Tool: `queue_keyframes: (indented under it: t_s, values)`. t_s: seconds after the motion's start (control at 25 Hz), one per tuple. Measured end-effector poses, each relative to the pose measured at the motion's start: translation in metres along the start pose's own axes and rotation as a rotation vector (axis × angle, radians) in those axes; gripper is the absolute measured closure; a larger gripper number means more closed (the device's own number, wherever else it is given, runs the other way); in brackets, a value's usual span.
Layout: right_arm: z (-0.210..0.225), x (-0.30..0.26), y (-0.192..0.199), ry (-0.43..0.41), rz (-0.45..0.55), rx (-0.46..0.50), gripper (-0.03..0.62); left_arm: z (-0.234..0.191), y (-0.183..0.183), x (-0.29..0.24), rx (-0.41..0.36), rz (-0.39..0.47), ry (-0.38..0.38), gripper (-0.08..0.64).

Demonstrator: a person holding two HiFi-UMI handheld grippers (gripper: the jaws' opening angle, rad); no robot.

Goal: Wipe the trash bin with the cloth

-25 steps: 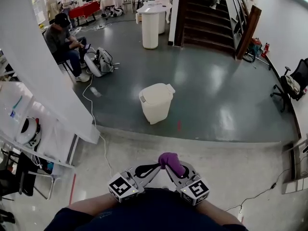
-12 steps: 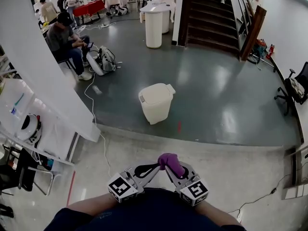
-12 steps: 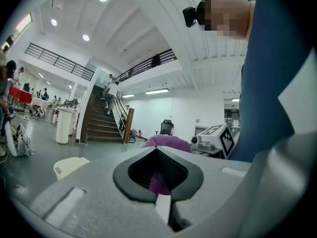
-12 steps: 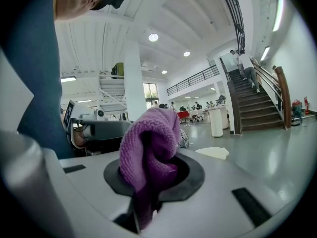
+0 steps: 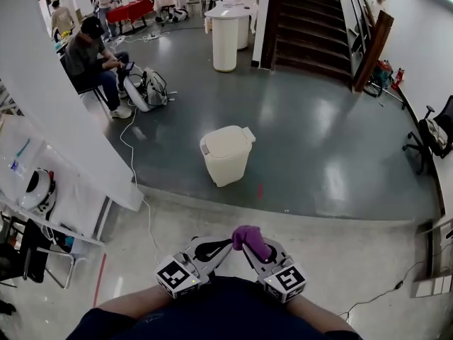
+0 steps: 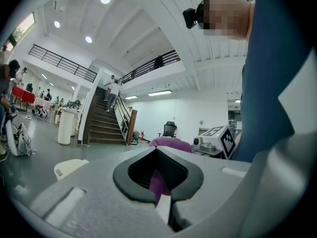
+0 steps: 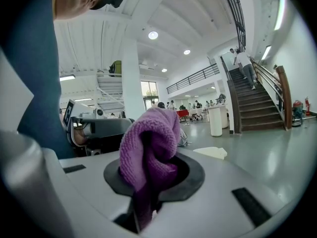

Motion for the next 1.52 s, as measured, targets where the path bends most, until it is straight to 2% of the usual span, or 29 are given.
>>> queue_keyframes:
  t_s: [0.24,0.64,0.92,1.16,1.52]
  values:
    - [0.029,-0.046,0.001,0.047,-0.032,0.008,0.518,-0.062,-0.017,-0.015,0.016,0.010,0.038,0.563]
    - [0.085,-0.179,-0.024,0.132,-0.068,-0.004,0.518,-0.206,-0.087,-0.038,0.032,0.000,0.116,0.561]
    - [0.115,-0.246,-0.038,0.169,-0.067,-0.012,0.518,-0.278,-0.121,-0.047,0.037,-0.003,0.137,0.563]
    - [0.138,-0.269,-0.038,0.125,-0.077,-0.007,0.518,-0.303,-0.128,-0.064,0.060,-0.002,0.106,0.563]
    - [0.191,-0.280,-0.019,0.012,-0.070,-0.024,0.518,-0.310,-0.124,-0.103,0.073,0.007,0.000,0.562]
Point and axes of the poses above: the fingertips, and each gripper's own axes: x backward along the fingers, z to its right, y out of its underside, the point moved 9 cm from there along x, backward along the fingers, and after that the axes turned 15 degrees about x, right-handed, at the moved point
